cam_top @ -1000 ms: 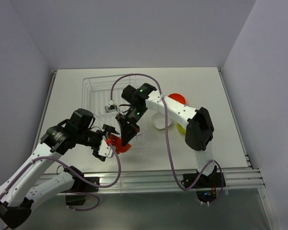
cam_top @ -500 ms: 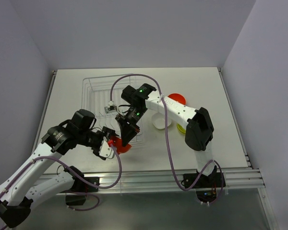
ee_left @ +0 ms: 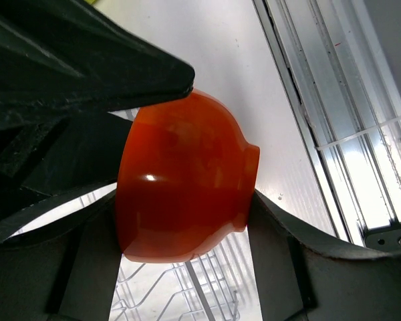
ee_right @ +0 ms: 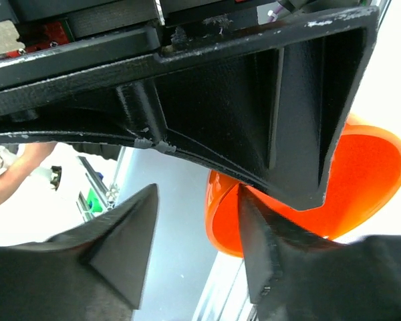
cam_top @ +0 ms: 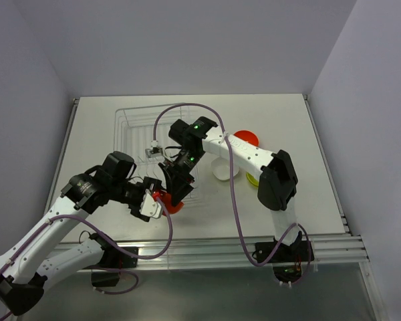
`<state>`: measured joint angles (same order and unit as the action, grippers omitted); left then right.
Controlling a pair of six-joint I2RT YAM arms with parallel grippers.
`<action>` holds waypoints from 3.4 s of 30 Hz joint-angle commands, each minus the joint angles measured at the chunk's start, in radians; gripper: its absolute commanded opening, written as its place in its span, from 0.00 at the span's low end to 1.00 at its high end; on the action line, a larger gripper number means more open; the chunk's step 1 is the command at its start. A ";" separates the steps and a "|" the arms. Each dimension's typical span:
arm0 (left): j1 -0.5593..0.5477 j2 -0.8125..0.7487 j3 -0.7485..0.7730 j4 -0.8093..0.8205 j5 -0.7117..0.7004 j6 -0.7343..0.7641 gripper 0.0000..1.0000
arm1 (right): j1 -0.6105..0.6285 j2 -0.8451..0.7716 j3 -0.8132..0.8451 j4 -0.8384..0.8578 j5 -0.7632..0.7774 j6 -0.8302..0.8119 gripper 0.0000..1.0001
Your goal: Load the bowls into the dish rack
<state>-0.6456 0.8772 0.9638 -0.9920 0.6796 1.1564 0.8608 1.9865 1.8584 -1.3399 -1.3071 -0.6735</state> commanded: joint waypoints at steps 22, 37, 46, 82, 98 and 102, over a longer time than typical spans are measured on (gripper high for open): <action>0.029 0.126 0.222 -0.069 0.060 -0.257 0.00 | -0.353 -0.196 0.083 0.421 0.052 0.520 0.84; 0.337 0.552 0.526 -0.332 0.215 -0.263 0.00 | -0.413 -0.331 -0.111 0.403 0.048 0.436 0.84; 0.457 0.585 0.484 -0.382 0.083 -0.110 0.01 | -0.413 -0.345 -0.153 0.404 0.037 0.428 0.84; 0.515 0.749 0.362 -0.381 -0.063 0.046 0.25 | -0.396 -0.325 -0.168 0.363 0.014 0.391 0.85; 0.515 0.764 0.377 -0.358 -0.069 0.037 0.76 | -0.394 -0.327 -0.162 0.301 0.031 0.334 0.87; 0.515 0.753 0.372 -0.352 -0.074 0.031 0.89 | -0.396 -0.330 -0.163 0.301 0.028 0.331 0.87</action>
<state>-0.1341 1.6474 1.3090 -1.3258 0.5999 1.1698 0.4587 1.6867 1.6810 -1.0252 -1.2678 -0.3176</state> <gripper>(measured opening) 0.878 0.871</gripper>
